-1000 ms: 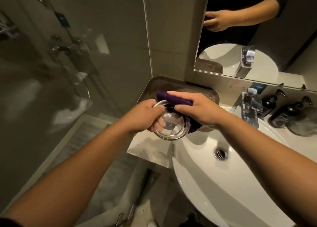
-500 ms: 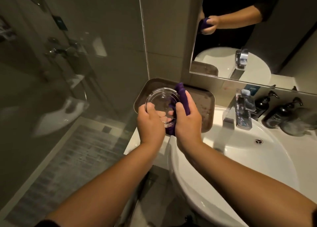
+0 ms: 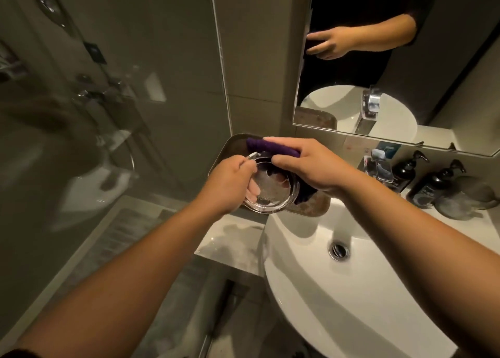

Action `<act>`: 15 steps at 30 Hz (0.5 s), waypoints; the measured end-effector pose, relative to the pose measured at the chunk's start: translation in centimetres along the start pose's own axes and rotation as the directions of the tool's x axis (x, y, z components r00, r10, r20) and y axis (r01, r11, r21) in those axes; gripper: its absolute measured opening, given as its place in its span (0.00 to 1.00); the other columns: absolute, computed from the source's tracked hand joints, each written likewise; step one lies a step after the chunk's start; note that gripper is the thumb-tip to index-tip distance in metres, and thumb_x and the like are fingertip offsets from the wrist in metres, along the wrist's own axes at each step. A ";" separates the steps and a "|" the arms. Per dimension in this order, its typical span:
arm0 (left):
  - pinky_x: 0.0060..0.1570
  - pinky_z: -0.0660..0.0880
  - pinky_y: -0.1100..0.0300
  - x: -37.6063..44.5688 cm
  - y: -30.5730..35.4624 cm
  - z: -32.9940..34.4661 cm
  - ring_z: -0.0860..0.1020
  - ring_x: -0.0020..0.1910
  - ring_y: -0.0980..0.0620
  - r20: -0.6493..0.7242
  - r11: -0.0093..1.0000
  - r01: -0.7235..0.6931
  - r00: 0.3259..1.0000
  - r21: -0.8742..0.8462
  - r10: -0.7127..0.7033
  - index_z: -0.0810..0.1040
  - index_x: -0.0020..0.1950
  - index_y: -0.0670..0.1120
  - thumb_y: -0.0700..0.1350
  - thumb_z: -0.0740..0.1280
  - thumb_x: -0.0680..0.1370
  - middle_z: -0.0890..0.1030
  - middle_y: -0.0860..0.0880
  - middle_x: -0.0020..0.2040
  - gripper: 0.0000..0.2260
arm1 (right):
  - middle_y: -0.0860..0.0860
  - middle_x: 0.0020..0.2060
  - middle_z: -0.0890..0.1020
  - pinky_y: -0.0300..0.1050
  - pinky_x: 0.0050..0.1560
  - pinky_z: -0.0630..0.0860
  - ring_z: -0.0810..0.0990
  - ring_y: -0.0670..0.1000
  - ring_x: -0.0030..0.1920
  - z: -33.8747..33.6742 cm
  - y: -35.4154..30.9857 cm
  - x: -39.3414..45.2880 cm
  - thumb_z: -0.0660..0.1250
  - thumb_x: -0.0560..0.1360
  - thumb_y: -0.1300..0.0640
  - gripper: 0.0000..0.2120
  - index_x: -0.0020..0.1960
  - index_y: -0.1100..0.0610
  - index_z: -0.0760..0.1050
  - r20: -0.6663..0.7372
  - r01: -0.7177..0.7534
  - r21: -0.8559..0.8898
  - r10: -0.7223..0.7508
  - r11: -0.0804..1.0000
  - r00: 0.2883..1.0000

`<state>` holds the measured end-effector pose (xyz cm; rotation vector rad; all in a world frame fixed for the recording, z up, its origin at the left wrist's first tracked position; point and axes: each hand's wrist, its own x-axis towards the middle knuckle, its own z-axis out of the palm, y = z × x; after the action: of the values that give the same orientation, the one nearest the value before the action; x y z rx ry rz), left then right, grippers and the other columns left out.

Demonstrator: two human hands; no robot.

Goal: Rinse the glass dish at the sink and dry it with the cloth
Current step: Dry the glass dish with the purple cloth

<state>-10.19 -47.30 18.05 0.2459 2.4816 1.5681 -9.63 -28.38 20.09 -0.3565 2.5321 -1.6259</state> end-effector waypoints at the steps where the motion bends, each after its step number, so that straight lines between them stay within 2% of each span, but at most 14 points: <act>1: 0.34 0.74 0.56 0.0 -0.3 0.3 0.80 0.27 0.51 -0.052 1.000 -0.004 0.999 -0.011 0.003 0.76 0.43 0.46 0.48 0.58 0.77 0.83 0.49 0.30 0.10 | 0.40 0.55 0.84 0.53 0.61 0.77 0.82 0.45 0.56 0.1 0.2 0.0 0.67 0.74 0.49 0.18 0.62 0.34 0.76 -0.029 -0.001 0.035 0.002 0.999 1.000; 4: 0.32 0.72 0.58 -0.3 -1.2 1.4 0.79 0.25 0.54 -0.200 0.995 0.008 0.979 -0.097 -0.028 0.76 0.43 0.48 0.48 0.57 0.79 0.82 0.50 0.29 0.10 | 0.38 0.51 0.84 0.48 0.57 0.78 0.82 0.43 0.53 1.5 1.0 -0.6 0.67 0.76 0.51 0.17 0.58 0.31 0.77 -0.153 -0.006 0.153 0.029 0.988 0.988; 6: 0.32 0.73 0.58 -0.7 -1.8 2.5 0.79 0.25 0.54 -0.308 0.978 0.033 0.946 -0.206 -0.097 0.75 0.44 0.48 0.49 0.56 0.80 0.82 0.49 0.29 0.10 | 0.37 0.50 0.84 0.46 0.53 0.78 0.83 0.43 0.51 3.5 1.5 -1.3 0.65 0.77 0.53 0.17 0.56 0.30 0.77 -0.287 -0.001 0.288 0.087 0.958 0.954; 10: 0.26 0.73 0.67 -1.6 -2.3 5.6 0.80 0.26 0.58 -0.464 0.915 0.032 0.855 -0.402 -0.234 0.73 0.45 0.52 0.51 0.54 0.81 0.82 0.55 0.30 0.10 | 0.41 0.47 0.84 0.40 0.40 0.81 0.84 0.45 0.44 8.4 2.5 -2.4 0.61 0.79 0.53 0.17 0.65 0.38 0.74 -0.570 0.047 0.416 0.219 0.908 0.792; 12: 0.26 0.74 0.68 -2.1 -2.8 6.6 0.81 0.27 0.58 -0.459 0.865 0.034 0.837 -0.500 -0.298 0.73 0.45 0.52 0.50 0.55 0.81 0.83 0.56 0.31 0.10 | 0.45 0.46 0.85 0.45 0.39 0.82 0.83 0.48 0.41 9.5 2.9 -2.7 0.61 0.80 0.55 0.17 0.65 0.40 0.73 -0.592 0.052 0.471 0.272 0.880 0.759; 15: 0.30 0.77 0.61 -2.3 -3.9 6.3 0.83 0.31 0.53 -0.353 0.854 0.104 0.880 -0.509 -0.318 0.74 0.47 0.51 0.51 0.55 0.80 0.85 0.50 0.34 0.09 | 0.46 0.45 0.85 0.42 0.39 0.79 0.83 0.48 0.40 8.5 3.6 -2.9 0.61 0.80 0.56 0.18 0.65 0.39 0.74 -0.526 -0.004 0.410 0.240 0.912 0.816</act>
<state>-6.52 -43.99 12.03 -0.4930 2.1730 2.2450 -5.47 -33.72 13.20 0.3962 2.3965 -2.4023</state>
